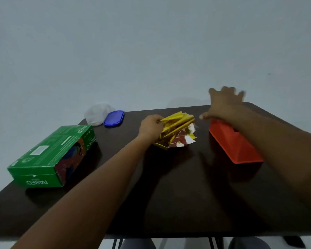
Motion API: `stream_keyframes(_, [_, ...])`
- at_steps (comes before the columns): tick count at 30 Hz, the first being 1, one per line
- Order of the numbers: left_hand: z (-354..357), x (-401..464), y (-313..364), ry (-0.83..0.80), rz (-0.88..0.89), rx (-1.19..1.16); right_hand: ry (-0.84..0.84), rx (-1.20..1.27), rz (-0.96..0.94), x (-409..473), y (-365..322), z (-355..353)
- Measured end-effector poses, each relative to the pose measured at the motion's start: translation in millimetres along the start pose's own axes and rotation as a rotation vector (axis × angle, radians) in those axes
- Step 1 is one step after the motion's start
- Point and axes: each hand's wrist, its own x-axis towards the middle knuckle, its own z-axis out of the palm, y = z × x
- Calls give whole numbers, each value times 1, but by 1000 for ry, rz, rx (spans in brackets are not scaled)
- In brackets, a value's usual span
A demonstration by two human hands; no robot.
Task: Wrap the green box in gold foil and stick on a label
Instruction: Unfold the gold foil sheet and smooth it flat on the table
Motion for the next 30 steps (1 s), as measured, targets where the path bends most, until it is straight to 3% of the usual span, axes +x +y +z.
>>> stream_keyframes(3, [-13,-2,5,7,-161,-514,27,250,-217,6,-28,4])
stream_keyframes(6, [-32,-3,12,-100,-170,-708,-159,642,-229,5,-43,13])
stream_keyframes(9, [-50,15,-6,-269,-303,-862,-240,889,-138,5,-47,16])
stream_keyframes(10, [-55,23,-15,-223,-362,-875,-233,915,-91,4,-48,15])
stream_keyframes(12, [-66,35,-28,75,-475,-880,-174,857,38,6,-51,15])
stream_keyframes(14, [-71,39,-30,374,-440,-777,-142,832,144,11,-56,17])
stream_keyframes(15, [-70,37,-25,429,-361,-668,-154,842,172,12,-59,19])
stream_keyframes(17, [-62,23,-5,341,-151,-510,-163,904,201,14,-66,22])
stream_keyframes(19, [-48,14,7,96,25,-397,-190,1007,236,14,-74,25])
stream_keyframes(21, [-34,12,11,-126,73,-315,-232,1084,252,11,-80,24])
stream_keyframes(22, [-28,13,10,-163,69,-294,-244,1104,246,8,-82,23])
stream_keyframes(26, [-22,22,0,-24,-37,-303,-254,1242,258,2,-80,17])
stream_keyframes(30, [-40,29,-25,226,-412,-700,-346,1455,343,-3,-69,12])
